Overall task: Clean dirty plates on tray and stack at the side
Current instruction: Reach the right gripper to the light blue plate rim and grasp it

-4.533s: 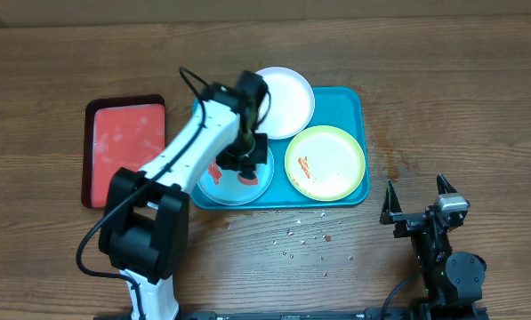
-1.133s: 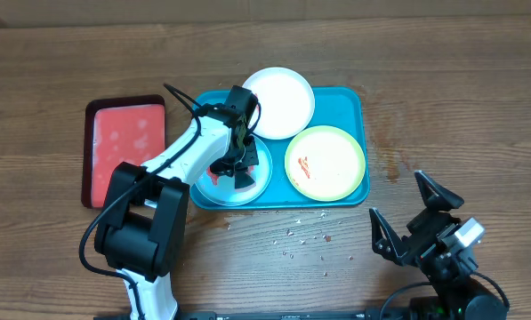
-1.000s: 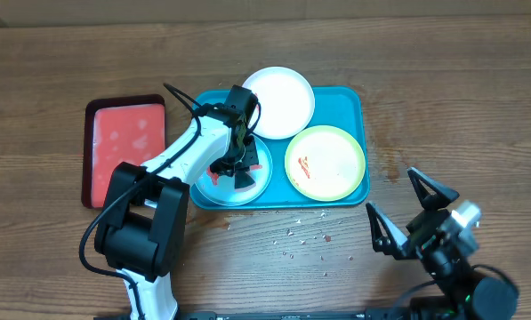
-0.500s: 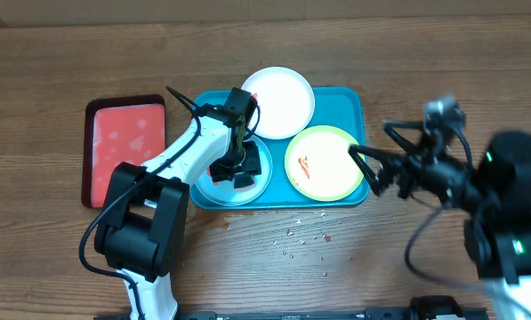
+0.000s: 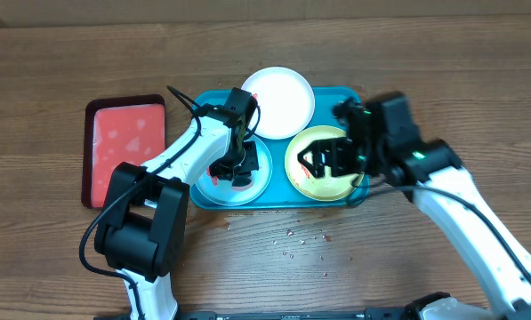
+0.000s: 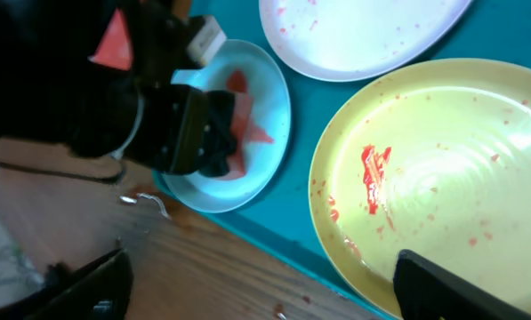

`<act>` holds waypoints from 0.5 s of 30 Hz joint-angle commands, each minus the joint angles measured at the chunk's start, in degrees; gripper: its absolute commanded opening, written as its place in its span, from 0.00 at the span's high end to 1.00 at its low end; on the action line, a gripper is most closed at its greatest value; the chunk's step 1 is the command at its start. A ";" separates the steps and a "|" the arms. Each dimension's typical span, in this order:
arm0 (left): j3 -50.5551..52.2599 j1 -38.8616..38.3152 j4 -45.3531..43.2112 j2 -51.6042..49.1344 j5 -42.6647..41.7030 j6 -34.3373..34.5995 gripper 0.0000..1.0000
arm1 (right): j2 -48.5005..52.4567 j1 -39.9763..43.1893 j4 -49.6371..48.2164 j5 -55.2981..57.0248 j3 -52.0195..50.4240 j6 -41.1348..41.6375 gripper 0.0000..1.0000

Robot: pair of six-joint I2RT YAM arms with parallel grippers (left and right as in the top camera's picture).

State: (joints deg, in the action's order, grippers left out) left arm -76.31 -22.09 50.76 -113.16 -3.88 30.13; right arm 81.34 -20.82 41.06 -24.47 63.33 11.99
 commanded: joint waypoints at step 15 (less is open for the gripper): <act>-0.02 0.33 0.00 0.31 1.51 1.84 0.82 | 21.92 -5.73 -16.74 6.45 6.86 6.05 0.37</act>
State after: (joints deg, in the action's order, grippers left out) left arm -76.31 -22.09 50.76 -113.16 -3.62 31.40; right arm 100.84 -25.02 26.44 -18.39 69.12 17.74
